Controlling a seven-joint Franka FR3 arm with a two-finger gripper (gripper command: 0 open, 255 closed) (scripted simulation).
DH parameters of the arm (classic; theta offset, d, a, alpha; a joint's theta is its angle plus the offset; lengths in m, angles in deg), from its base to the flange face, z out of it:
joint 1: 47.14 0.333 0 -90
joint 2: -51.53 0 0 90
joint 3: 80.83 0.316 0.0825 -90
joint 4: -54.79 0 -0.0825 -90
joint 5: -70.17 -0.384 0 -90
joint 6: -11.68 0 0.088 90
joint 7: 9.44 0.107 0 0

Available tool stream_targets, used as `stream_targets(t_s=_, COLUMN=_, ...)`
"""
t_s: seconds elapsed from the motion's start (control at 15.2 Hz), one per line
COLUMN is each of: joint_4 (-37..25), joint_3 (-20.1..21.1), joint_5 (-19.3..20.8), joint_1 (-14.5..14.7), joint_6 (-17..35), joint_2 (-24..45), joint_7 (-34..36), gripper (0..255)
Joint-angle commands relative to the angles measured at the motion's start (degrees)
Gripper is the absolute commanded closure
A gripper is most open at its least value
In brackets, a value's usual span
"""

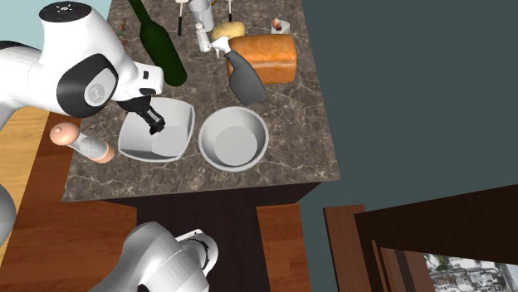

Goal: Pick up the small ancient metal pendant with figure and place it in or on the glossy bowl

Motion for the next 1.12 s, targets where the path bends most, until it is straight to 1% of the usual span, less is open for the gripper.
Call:
stream_targets(t_s=0.0, joint_4=0.0, joint_3=0.0, joint_5=0.0, joint_1=0.0, joint_6=0.0, joint_2=0.0, joint_7=0.0, gripper=0)
stream_targets(t_s=0.26, joint_4=0.0, joint_3=0.0, joint_5=0.0, joint_1=0.0, joint_6=0.0, joint_2=0.0, joint_7=0.0, gripper=0)
stream_targets(t_s=0.53, joint_4=-7.86, joint_3=-1.93, joint_5=2.04, joint_1=-1.06, joint_6=-6.34, joint_2=1.7, joint_7=0.9, gripper=0)
stream_targets(t_s=1.06, joint_4=-7.85, joint_3=-1.93, joint_5=2.04, joint_1=-1.05, joint_6=-6.32, joint_2=1.7, joint_7=0.9, gripper=0)
